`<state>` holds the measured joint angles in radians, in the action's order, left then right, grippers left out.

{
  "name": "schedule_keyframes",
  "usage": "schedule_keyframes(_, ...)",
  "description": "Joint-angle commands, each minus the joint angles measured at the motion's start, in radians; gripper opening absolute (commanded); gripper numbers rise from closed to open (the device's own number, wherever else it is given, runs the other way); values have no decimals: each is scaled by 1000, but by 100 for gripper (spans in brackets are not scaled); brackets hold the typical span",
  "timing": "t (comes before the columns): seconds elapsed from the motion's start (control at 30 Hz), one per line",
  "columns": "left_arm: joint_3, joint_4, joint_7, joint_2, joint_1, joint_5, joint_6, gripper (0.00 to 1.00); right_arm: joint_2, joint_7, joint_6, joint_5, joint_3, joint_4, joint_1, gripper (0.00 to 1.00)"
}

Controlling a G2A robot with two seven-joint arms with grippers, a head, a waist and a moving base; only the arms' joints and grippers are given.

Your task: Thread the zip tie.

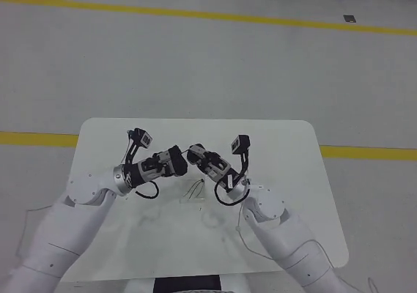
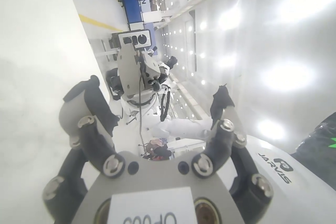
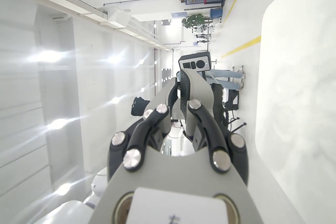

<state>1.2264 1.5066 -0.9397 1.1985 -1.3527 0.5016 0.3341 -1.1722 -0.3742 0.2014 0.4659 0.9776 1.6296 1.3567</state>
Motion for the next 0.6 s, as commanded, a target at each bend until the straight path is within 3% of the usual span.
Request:
schedule_keyframes(0.0,3,2,2,-2,-2,-1,0,45,2,0,-9,-29,9,7,4,0)
schedule_keyframes(0.3,2,10,14,-11,-6,-5,-3,41,9,-6,-54,-138,41,47,30,0)
schedule_keyframes(0.57,-5,11,18,-17,-7,-9,-3,43,9,-19,-62,-174,56,60,45,0)
